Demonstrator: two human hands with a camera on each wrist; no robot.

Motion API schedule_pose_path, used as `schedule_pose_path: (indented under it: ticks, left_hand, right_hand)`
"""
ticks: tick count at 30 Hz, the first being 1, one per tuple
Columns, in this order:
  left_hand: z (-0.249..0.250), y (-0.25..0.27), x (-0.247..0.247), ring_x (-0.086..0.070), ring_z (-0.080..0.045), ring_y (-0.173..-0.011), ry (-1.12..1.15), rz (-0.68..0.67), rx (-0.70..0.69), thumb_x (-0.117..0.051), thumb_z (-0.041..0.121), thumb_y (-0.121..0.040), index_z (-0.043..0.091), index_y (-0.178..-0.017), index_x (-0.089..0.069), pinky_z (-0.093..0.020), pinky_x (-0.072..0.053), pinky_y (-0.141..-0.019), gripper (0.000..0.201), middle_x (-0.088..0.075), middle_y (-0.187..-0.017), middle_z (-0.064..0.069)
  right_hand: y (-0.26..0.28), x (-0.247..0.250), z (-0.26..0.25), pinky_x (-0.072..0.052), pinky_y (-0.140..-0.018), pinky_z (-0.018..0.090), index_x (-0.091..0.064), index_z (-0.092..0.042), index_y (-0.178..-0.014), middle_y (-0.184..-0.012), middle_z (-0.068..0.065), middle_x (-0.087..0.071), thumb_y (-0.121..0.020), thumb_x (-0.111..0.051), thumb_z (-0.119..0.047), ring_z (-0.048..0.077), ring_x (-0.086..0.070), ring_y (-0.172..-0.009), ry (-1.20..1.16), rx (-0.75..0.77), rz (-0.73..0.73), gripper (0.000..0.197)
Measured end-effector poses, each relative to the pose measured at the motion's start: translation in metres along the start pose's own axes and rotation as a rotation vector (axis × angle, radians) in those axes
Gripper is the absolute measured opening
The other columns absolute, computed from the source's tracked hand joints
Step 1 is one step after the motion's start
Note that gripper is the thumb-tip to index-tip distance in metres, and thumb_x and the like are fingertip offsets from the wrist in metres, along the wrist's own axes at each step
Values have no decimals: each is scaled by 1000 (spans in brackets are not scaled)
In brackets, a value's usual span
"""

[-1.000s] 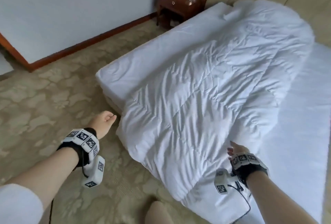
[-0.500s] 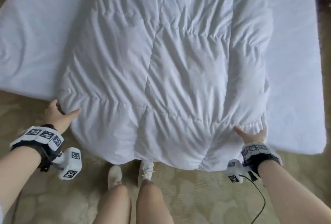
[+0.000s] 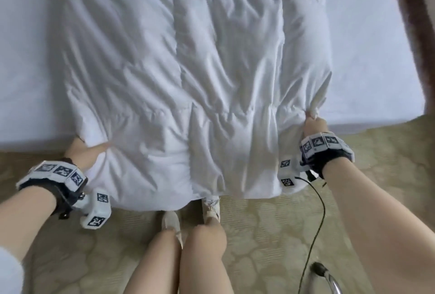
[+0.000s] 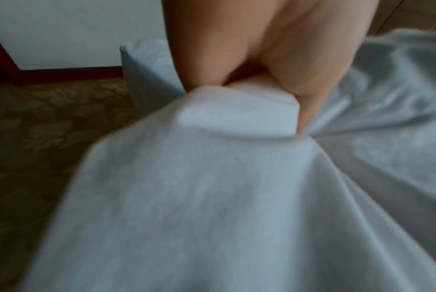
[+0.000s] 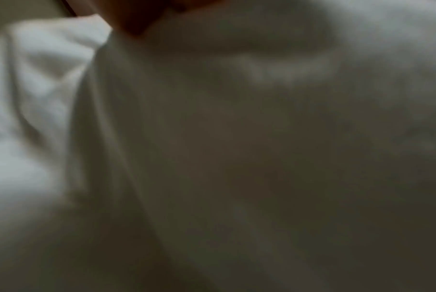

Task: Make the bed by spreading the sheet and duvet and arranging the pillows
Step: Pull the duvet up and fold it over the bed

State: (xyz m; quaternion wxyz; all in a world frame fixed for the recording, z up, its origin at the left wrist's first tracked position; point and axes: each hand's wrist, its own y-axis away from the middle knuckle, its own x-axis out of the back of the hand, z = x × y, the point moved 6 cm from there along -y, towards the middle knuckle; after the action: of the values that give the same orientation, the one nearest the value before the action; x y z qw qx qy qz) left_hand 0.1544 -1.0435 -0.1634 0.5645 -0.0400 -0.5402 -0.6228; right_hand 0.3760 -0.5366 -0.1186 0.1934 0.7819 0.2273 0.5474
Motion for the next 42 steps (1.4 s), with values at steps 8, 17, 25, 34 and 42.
schedule_pose_path:
  ticks: [8,17,25,34,42]
  left_hand:
    - [57,92,79,-56,-37,-91,69,-90,-127,-68,25,-83,-9,-129,-42,-40,-45,-68,63,-56,-111,-28]
    - [39,204,114,-57,-26,-66,84,-33,-318,-58,2,-88,-10,-119,-51,-28,-45,-52,34,-58,-83,-22]
    - [-10,239,178,-48,-44,-120,-146,163,-254,-64,8,-83,-2,-138,-32,-46,-39,-100,65,-47,-133,-29]
    - [9,222,317,-48,-35,-123,157,210,-425,-65,26,-81,9,-138,-39,-39,-40,-102,65,-48,-136,-18]
    - [-111,124,541,-52,-25,-91,305,316,-338,-55,18,-92,4,-134,-42,-28,-38,-71,46,-57,-94,-9]
  right_hand:
    - [103,134,-12,-25,-63,23,-60,11,-100,-88,19,-48,-98,-38,-19,23,-44,-83,-97,255,58,37]
    - [139,241,71,-39,-94,42,-52,10,-122,-106,31,-52,-96,-45,-24,40,-52,-114,-44,255,171,43]
    - [178,184,109,-36,-105,41,-41,3,-136,-137,21,-48,-91,-54,-35,35,-45,-127,150,229,-87,60]
    - [351,115,-126,-47,-91,37,-65,2,-105,-86,9,-64,-98,-44,-24,22,-54,-87,-60,600,-178,34]
    - [541,-89,-315,-44,-67,29,-52,-14,-62,-66,3,-57,-96,-45,-22,17,-49,-59,-136,696,-400,36]
